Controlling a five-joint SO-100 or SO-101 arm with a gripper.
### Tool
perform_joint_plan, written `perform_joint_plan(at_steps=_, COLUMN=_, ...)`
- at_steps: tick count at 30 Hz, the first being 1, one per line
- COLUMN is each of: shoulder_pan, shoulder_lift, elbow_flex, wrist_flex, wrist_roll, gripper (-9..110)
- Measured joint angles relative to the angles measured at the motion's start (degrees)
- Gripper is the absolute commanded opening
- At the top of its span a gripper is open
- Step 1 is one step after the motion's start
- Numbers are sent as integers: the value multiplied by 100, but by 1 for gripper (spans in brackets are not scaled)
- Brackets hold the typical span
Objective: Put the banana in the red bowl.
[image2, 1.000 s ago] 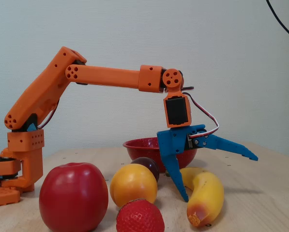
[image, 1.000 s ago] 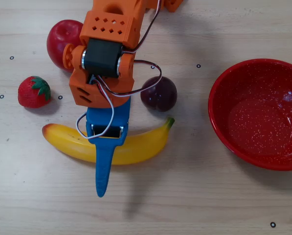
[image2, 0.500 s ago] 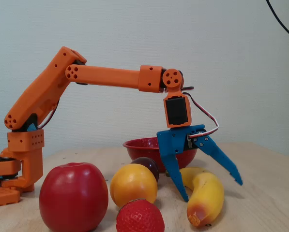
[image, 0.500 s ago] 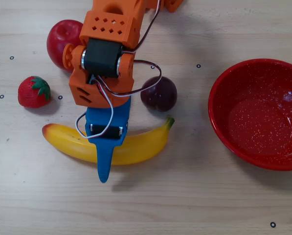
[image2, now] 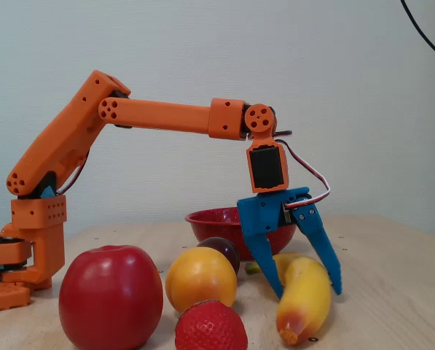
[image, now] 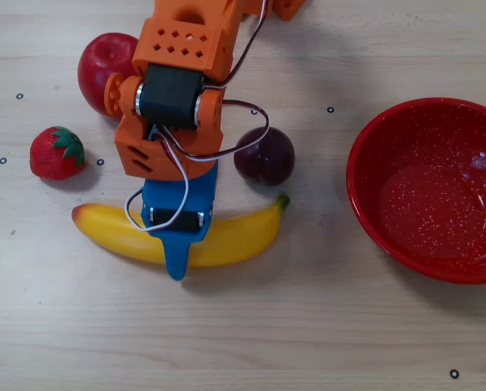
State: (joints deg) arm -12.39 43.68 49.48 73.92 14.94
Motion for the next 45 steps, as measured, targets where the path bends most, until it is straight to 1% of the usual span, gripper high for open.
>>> perform_joint_plan(at_steps=3, shoulder_pan=0, shoulder_lift=0, elbow_flex=0, wrist_flex=0, wrist_roll=0, gripper=11)
perform_joint_plan(at_steps=6, shoulder_pan=0, shoulder_lift=0, elbow_flex=0, wrist_flex=0, wrist_roll=0, gripper=0)
perform_joint_plan(at_steps=10, shoulder_pan=0, shoulder_lift=0, elbow_flex=-9, wrist_flex=53, wrist_roll=0, gripper=0)
perform_joint_plan(at_steps=20, shoulder_pan=0, shoulder_lift=-18, elbow_flex=-694, wrist_flex=1090, wrist_roll=-53, gripper=0)
perform_joint_plan(at_steps=21, shoulder_pan=0, shoulder_lift=-9, elbow_flex=-809, wrist_flex=1151, wrist_roll=-211, gripper=0)
perform_joint_plan(at_steps=26, shoulder_pan=0, shoulder_lift=105, elbow_flex=-1187, wrist_flex=1600, wrist_roll=-343, gripper=0)
perform_joint_plan(at_steps=34, shoulder_pan=0, shoulder_lift=1397, elbow_flex=-1652, wrist_flex=2382, wrist_roll=-791, gripper=0)
perform_joint_plan(at_steps=39, shoulder_pan=35, shoulder_lift=2312, elbow_flex=-1661, wrist_flex=2874, wrist_roll=-1081, gripper=0)
perform_joint_plan(at_steps=42, shoulder_pan=237, shoulder_lift=2830, elbow_flex=-1582, wrist_flex=2900, wrist_roll=-1151, gripper=0)
perform_joint_plan(at_steps=45, shoulder_pan=492, shoulder_lift=3437, elbow_flex=-1072, wrist_flex=2909, wrist_roll=-1187, gripper=0)
